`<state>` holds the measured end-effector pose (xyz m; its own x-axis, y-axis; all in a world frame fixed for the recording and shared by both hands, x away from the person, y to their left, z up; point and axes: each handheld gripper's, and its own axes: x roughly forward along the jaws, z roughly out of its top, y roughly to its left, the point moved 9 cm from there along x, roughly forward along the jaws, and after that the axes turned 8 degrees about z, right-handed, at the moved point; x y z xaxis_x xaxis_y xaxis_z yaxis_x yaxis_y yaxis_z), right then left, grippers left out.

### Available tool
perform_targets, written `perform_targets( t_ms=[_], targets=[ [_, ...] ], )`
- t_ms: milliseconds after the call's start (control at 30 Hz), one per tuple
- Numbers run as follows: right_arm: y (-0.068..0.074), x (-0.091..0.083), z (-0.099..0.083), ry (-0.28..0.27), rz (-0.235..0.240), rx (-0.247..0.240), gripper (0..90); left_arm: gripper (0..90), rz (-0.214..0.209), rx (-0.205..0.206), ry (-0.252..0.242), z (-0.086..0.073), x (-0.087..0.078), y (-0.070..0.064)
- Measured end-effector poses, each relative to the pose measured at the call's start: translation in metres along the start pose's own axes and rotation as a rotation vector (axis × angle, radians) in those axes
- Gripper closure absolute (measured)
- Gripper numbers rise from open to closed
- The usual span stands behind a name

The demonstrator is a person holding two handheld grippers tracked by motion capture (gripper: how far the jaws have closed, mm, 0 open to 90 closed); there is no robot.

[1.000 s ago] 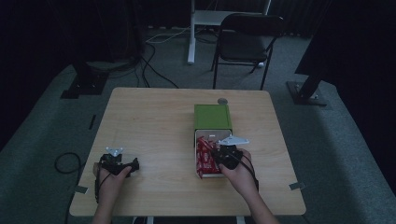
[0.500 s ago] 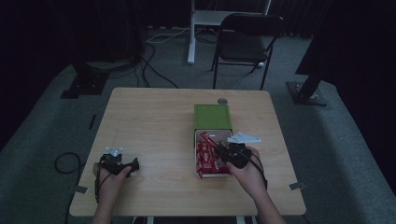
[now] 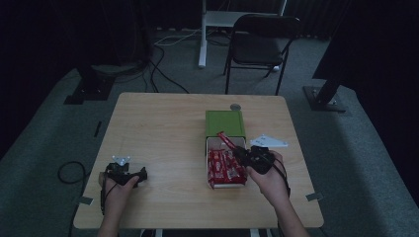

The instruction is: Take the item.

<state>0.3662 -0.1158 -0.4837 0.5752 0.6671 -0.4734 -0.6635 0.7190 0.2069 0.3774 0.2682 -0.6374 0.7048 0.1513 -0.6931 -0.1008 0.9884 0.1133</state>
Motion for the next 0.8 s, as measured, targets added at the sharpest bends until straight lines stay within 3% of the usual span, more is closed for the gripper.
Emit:
perform_targets(
  t_ms=[800],
  targets=[
    [-0.051, -0.030, -0.002, -0.068, -0.128, 0.033, 81.7, 2.6, 0.000, 0.001, 0.000, 0.000, 0.000, 0.000]
  ],
)
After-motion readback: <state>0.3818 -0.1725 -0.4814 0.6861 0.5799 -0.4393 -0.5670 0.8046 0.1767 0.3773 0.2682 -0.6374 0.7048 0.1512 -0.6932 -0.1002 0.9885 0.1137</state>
